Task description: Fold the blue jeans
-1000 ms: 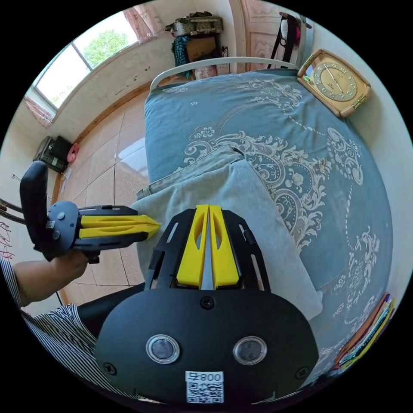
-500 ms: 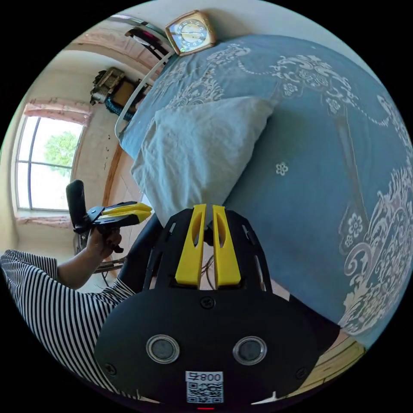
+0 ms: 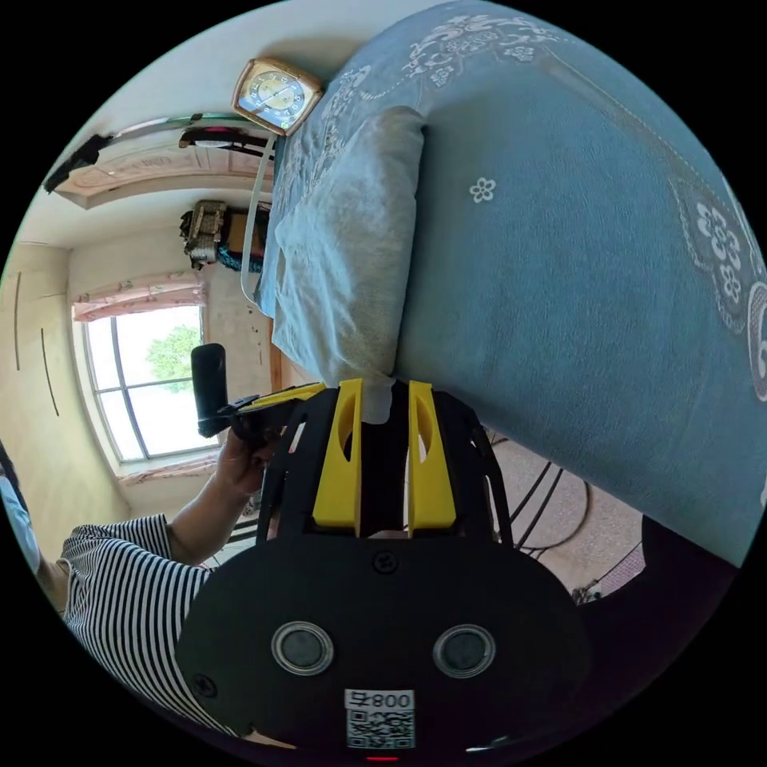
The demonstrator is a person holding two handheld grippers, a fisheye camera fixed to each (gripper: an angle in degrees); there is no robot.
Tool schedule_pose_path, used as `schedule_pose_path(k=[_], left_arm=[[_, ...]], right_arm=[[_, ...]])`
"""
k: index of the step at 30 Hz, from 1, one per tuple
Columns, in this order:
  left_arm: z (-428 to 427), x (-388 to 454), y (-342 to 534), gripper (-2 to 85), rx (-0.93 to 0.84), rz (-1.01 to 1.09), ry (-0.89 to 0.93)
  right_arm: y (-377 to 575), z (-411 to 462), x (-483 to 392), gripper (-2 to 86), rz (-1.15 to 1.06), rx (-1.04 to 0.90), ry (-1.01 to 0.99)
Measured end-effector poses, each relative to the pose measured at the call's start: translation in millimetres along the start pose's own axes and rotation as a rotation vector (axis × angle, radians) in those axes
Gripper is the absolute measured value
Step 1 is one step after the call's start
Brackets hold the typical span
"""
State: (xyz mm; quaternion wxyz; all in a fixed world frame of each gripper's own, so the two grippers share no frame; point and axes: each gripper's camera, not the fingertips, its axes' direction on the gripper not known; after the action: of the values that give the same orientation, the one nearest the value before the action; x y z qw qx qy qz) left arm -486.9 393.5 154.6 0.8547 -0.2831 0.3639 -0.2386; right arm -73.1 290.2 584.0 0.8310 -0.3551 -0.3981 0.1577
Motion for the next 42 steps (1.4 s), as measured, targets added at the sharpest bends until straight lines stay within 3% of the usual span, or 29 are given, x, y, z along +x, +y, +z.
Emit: schedule_pose_path(k=[28,36,42], left_arm=[[-9,-94,20,0.8,-0.071,0.014,0.089],[-68,-142,54,1.1,0.091,-0.047,0.144],[-131,-214,101,5.6,0.392,-0.227,0.289]], right_arm=[[37,16,146,8.1,0.07,-0.086,-0.353],[54,-8,133,4.1,0.013,-0.058,-0.456],[51,-31,99,3.0,-0.061,-0.045,-0.492]])
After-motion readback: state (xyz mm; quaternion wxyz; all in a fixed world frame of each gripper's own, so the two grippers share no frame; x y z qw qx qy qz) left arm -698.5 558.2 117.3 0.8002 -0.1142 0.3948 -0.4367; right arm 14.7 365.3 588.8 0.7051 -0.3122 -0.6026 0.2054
